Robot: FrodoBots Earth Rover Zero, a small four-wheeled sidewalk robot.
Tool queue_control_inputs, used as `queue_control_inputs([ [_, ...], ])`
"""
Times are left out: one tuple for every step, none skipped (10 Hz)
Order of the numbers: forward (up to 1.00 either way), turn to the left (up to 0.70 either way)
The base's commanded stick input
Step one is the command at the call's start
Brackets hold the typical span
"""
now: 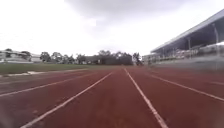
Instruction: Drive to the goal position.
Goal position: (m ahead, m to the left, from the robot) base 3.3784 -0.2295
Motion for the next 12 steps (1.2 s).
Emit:
queue_control_inputs([
  [0.45,0.0],
  [0.45,0.0],
  [0.45,0.0],
  [0.45,0.0],
  [0.45,0.0],
  [0.45,0.0],
  [0.45,0.0],
  [0.45,0.0],
  [0.45,0.0],
  [0.45,0.0],
  [0.45,0.0],
  [0.45,0.0],
])
